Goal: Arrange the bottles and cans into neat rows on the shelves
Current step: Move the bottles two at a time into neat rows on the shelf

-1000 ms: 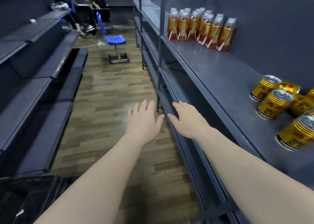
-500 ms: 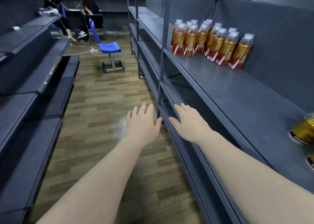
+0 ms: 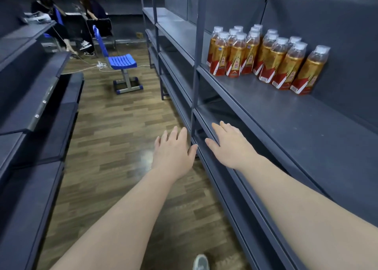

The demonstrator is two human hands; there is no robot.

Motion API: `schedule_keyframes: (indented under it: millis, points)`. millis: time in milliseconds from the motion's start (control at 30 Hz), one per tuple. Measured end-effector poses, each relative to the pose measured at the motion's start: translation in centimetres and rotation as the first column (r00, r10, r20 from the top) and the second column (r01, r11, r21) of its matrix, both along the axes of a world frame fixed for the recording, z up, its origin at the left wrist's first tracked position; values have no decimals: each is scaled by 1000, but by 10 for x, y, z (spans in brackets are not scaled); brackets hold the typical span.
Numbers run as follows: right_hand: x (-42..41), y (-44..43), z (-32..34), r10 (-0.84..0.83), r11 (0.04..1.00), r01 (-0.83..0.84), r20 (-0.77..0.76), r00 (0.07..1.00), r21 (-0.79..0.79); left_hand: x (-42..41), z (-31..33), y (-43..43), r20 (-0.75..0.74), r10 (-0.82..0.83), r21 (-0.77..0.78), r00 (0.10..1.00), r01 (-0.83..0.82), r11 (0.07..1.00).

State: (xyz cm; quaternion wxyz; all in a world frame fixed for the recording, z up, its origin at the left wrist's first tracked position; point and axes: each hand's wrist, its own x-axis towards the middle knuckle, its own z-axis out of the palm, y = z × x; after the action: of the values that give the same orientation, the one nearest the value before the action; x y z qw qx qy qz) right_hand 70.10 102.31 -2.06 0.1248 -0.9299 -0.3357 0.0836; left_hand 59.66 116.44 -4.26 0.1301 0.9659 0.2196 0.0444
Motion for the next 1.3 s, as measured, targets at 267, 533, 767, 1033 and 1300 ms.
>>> schedule_keyframes:
  millis: [267, 533, 767, 1033, 1300]
  points:
    - [89, 47, -1, 45, 998, -46, 12, 999, 46, 88, 9, 44, 7, 35, 39, 999, -35, 999]
    - [182, 49, 7, -18, 998, 18, -6, 1000, 64, 184, 18, 52, 23, -22, 65, 999, 20, 998]
    - [244, 41, 4, -126, 991, 127, -22, 992, 51, 258, 11, 55, 40, -106, 59, 994, 104, 993]
    - [309, 44, -3, -271, 961, 272, -20, 962, 49, 347, 1, 71, 118, -218, 40, 969, 215, 976]
    - [370, 68, 0, -387, 913, 391, -58, 920, 115, 431, -7, 103, 327, -103, -266, 939, 196, 944]
